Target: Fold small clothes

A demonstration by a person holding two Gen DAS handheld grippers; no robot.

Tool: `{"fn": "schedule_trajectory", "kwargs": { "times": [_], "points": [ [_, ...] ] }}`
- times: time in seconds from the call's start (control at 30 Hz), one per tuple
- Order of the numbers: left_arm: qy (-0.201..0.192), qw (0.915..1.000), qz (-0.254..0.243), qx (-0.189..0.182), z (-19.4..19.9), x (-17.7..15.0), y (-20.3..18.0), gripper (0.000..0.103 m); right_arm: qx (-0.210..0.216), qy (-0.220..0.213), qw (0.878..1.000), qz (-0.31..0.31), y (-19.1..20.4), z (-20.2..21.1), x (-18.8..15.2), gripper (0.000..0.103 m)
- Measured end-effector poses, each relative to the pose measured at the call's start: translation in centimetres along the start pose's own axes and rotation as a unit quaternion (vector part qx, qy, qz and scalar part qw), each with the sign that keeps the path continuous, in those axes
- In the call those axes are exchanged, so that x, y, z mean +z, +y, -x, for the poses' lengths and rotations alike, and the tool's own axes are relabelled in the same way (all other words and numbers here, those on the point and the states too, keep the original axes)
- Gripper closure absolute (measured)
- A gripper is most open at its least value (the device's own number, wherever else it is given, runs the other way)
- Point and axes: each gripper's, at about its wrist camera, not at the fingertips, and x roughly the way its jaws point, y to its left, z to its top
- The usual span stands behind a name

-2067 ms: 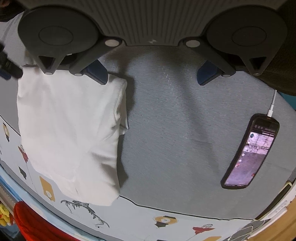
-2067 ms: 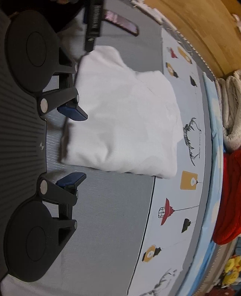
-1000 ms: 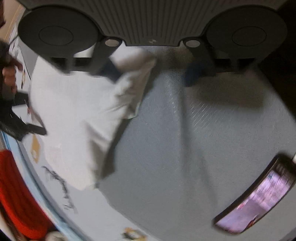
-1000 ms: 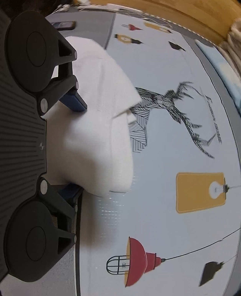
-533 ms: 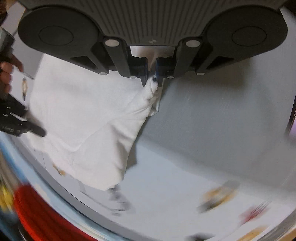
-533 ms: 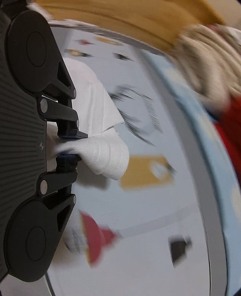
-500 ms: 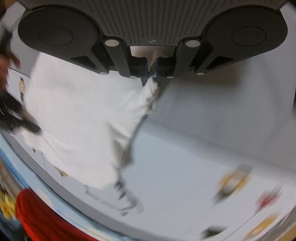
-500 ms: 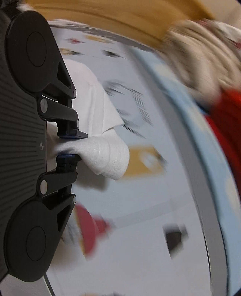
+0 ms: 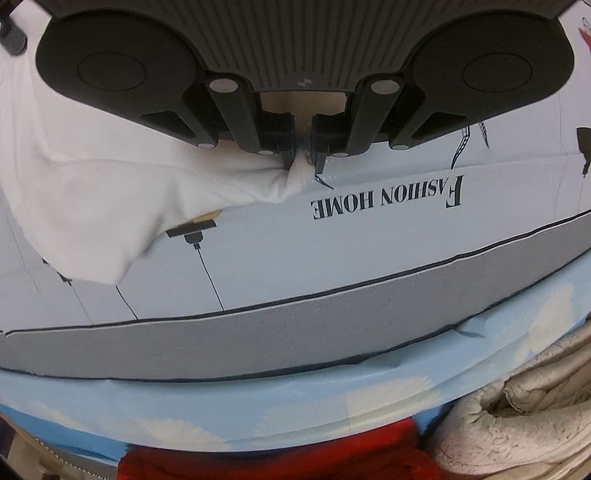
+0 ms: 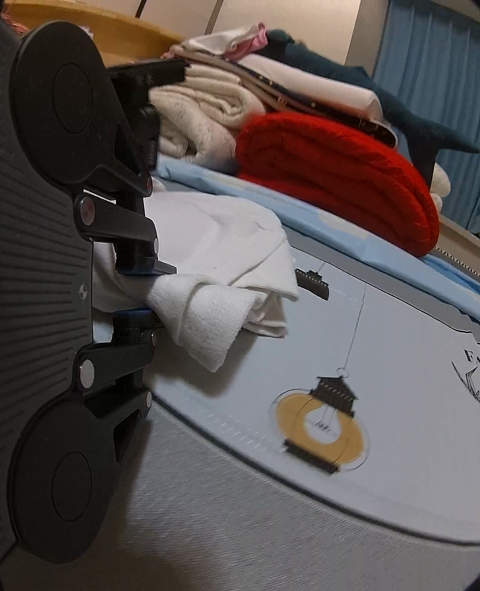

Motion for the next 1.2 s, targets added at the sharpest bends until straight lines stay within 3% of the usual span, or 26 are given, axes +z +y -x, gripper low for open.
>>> {"fn": "schedule_trajectory", "kwargs": {
  "times": [0.2,0.27,0.3,0.33,0.4,0.47,0.53,0.6,0.7,0.8,0.97,1.03,1.07,1.2],
  "points": [
    [-0.009,0.9962,0.073,-0.045,1.4,-0.2,3.0,0.077,-0.011,-0.002,1.000,0.026,0.3,0.9,-0.3,0.088],
    [-0.020,0.9946,0.088,-0.051,3.0,-1.1,4.1,0.053,-0.014,0.009,0.999,0.038,0.4,0.6,0.5,0.091],
    [-0.032,0.9939,0.100,-0.035,4.3,-2.2,4.8,0.022,-0.015,0.015,0.999,0.036,0.4,0.5,0.9,0.091],
    [-0.050,0.9923,0.112,-0.020,5.4,-3.3,5.5,0.009,-0.016,0.018,0.999,0.028,0.2,0.5,1.1,0.091],
    [-0.075,0.9890,0.126,0.020,7.1,-5.8,7.3,0.009,-0.017,0.023,0.999,0.014,-0.1,0.3,1.1,0.091],
    [-0.069,0.9864,0.142,0.045,7.9,-8.2,8.7,0.009,-0.020,0.021,1.000,0.006,-0.2,0.2,0.9,0.091],
    [-0.045,0.9867,0.156,-0.004,8.5,-11.2,9.4,0.010,-0.022,0.016,1.000,0.003,-0.4,0.6,0.5,0.091],
    [-0.022,0.9892,0.134,-0.054,8.9,-14.0,8.0,0.010,-0.025,0.016,1.000,-0.001,-0.3,0.4,0.4,0.091],
    [-0.020,0.9936,0.081,-0.076,9.6,-17.2,4.7,0.011,-0.028,0.018,0.999,0.000,-0.2,0.4,0.4,0.091],
    [0.000,0.9959,0.054,-0.072,8.1,-17.7,2.5,0.011,-0.032,0.018,0.999,0.007,0.1,0.6,0.2,0.091],
    [0.002,0.9945,0.102,0.023,5.7,-16.8,4.9,0.014,-0.036,0.026,0.999,0.026,0.7,1.2,-0.3,0.090],
    [0.012,0.9926,0.119,0.016,5.7,-17.0,7.2,0.014,-0.055,0.040,0.997,0.047,1.1,1.9,0.4,0.076],
    [0.014,0.9919,0.126,0.007,6.0,-17.2,8.2,0.014,-0.071,0.050,0.994,0.060,1.4,2.7,1.1,0.061],
    [-0.020,0.9871,0.158,-0.019,8.1,-16.5,12.0,0.013,-0.082,0.011,0.979,0.188,3.8,6.8,4.7,0.058]
  ]
}}
